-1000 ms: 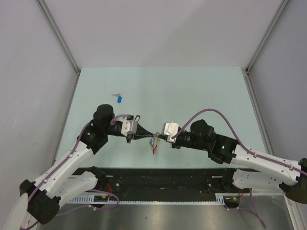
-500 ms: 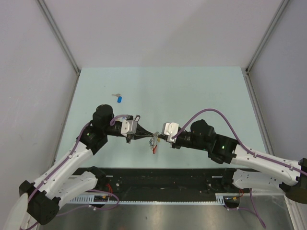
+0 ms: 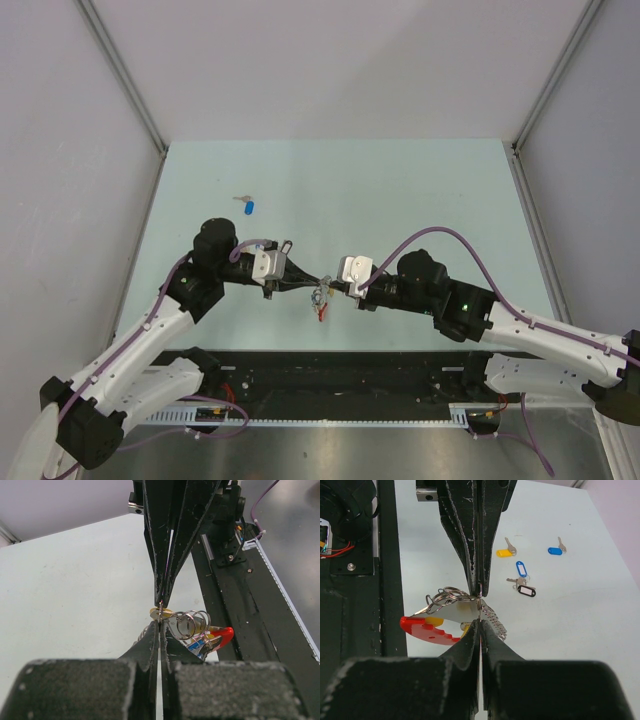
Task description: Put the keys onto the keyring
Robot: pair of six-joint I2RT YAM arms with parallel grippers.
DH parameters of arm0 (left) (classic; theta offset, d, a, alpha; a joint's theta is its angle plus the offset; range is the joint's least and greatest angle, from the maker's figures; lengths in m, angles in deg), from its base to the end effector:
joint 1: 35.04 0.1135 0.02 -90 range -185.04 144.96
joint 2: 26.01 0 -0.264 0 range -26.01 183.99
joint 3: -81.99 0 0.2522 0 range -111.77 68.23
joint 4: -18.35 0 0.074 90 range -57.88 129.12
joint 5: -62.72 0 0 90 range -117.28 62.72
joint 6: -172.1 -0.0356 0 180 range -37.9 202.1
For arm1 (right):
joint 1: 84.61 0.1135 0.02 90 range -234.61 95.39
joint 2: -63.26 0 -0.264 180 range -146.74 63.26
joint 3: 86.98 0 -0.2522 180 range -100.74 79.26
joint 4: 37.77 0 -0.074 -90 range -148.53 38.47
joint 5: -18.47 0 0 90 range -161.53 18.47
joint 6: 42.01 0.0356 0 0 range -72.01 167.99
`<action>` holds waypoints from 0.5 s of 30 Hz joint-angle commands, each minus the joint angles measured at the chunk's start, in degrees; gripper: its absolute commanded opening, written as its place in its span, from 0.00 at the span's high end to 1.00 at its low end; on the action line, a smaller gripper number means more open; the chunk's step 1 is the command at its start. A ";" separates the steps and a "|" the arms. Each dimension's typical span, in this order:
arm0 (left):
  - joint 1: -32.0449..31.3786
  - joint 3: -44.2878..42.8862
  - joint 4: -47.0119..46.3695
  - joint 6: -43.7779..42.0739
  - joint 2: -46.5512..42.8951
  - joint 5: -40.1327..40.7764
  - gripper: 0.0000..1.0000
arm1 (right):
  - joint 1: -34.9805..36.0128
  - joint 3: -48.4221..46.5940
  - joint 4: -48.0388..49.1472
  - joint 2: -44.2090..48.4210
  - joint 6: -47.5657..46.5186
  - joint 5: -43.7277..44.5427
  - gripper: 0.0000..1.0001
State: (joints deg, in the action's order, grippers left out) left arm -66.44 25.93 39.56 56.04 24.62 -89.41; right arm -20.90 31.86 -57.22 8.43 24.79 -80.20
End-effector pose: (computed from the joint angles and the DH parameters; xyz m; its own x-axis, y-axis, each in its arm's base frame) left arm 0.1465 -0.1263 0.3168 0.2175 0.1079 -0.9701 0.9731 -0.1020 0.2068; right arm 0.0948 0.2041 0.3323 0.2824 -0.3077 -0.9086 -0.9140 0.2013 -0.3522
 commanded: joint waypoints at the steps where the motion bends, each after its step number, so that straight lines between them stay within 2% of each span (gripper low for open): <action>1: -0.33 -1.55 -0.41 -1.01 -0.18 -1.50 1.00 | 0.37 -2.53 1.65 1.30 0.00 -0.91 1.00; 15: -0.24 -1.47 -0.76 -0.65 -0.18 -1.24 1.00 | 0.37 -2.61 1.74 1.48 0.00 -1.00 1.00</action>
State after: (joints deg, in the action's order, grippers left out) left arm -66.44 25.93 39.56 56.12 24.60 -89.39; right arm -20.90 31.86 -57.24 8.54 24.79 -80.59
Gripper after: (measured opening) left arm 0.007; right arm 0.009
